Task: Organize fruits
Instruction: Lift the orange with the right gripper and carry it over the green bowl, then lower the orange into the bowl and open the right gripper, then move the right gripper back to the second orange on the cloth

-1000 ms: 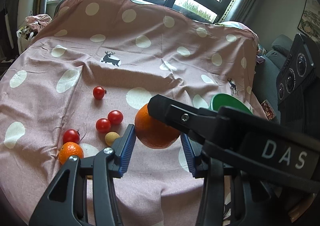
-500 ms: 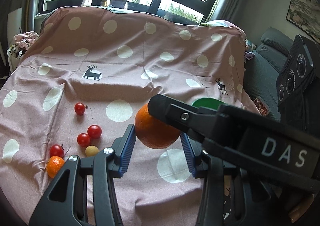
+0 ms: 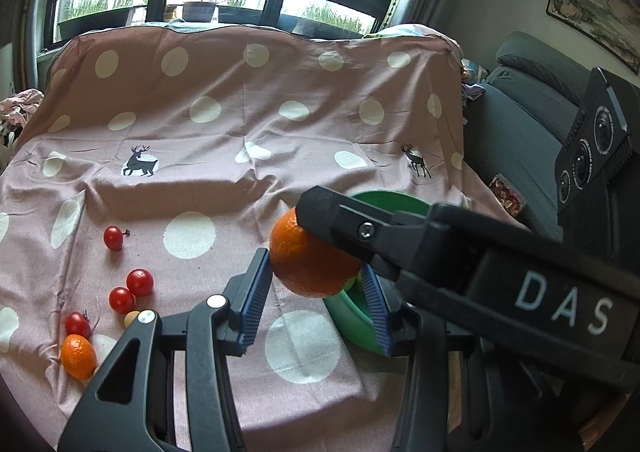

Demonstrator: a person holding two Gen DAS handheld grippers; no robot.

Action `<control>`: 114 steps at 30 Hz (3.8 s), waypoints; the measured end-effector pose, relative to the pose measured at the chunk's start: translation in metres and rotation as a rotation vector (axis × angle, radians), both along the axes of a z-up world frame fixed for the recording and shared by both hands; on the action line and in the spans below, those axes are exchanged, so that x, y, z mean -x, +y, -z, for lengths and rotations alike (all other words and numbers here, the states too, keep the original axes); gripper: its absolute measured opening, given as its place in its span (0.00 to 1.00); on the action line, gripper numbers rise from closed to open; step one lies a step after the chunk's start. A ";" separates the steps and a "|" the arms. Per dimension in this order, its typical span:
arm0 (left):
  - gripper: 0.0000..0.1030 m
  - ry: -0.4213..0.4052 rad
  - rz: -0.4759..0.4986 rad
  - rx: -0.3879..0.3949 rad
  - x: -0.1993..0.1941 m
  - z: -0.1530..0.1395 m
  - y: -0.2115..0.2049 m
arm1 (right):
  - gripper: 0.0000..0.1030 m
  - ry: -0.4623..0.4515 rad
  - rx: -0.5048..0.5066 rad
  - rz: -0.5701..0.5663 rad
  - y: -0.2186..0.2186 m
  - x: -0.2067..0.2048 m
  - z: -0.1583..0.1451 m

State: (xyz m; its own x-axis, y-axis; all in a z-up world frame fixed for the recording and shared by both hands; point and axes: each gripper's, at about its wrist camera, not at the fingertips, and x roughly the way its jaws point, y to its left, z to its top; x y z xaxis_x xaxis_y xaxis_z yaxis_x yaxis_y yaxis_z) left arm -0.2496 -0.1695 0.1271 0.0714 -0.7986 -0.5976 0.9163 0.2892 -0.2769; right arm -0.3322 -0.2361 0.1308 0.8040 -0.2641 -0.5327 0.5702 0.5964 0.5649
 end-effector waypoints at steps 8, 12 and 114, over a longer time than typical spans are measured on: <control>0.43 -0.015 0.055 -0.009 0.016 0.001 -0.018 | 0.43 0.004 0.001 0.064 -0.010 0.017 0.000; 0.43 -0.012 0.086 -0.006 0.023 0.002 -0.025 | 0.43 0.006 0.009 0.094 -0.015 0.027 -0.001; 0.73 0.125 -0.540 -0.133 -0.172 0.056 0.128 | 0.55 0.364 0.164 -0.018 0.032 -0.072 0.017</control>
